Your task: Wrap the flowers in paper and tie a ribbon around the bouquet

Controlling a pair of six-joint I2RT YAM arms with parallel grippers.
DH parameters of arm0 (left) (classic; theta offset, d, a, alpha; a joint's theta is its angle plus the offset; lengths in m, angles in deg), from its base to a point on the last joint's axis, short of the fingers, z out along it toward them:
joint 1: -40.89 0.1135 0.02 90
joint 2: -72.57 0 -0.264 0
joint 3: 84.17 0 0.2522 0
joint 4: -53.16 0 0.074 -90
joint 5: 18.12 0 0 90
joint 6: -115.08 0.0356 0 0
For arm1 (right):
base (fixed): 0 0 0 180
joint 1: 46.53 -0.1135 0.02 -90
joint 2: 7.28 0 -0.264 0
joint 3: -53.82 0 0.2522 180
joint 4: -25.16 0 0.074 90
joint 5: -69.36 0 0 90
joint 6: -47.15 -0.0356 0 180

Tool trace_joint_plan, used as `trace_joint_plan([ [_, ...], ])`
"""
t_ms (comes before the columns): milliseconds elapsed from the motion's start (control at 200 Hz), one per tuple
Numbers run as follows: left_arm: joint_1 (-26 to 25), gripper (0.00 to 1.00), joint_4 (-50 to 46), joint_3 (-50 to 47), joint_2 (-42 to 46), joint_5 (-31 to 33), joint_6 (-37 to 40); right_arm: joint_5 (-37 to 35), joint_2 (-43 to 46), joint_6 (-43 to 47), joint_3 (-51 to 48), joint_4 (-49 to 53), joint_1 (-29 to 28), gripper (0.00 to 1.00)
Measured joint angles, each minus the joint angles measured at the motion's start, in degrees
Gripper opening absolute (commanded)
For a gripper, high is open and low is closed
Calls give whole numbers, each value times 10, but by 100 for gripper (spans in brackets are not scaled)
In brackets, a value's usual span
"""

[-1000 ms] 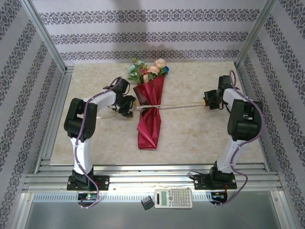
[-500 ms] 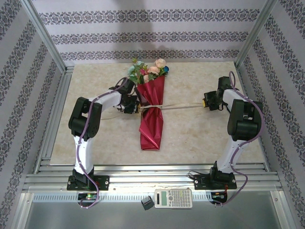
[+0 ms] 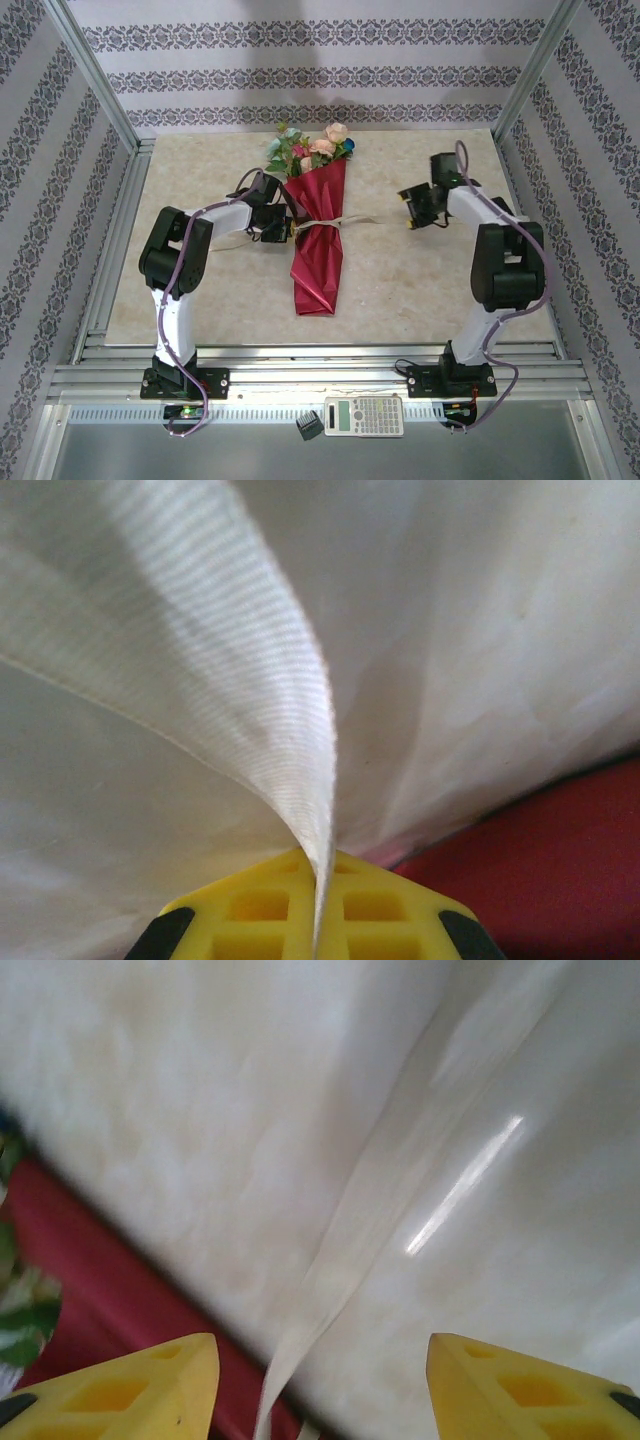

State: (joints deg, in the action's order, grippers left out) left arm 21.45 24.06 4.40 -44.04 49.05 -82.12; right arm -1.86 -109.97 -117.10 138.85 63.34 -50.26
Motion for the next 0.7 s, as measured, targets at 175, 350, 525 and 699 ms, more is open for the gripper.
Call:
trace_joint_plan([
  [175, 0, 0, 4, -2, 1, 0, 0, 10, -21, -99, -20, -89, -109, 59],
  [350, 0, 0, 8, -5, 2, 0, 0, 11, -85, -163, -21, -149, -134, 54],
  [525, 0, 0, 16, -10, 4, 0, 0, 10, -116, -202, -17, -176, -138, 40],
  [699, 0, 0, 17, -12, 5, -1, 0, 8, -131, -218, -11, -198, -141, 14],
])
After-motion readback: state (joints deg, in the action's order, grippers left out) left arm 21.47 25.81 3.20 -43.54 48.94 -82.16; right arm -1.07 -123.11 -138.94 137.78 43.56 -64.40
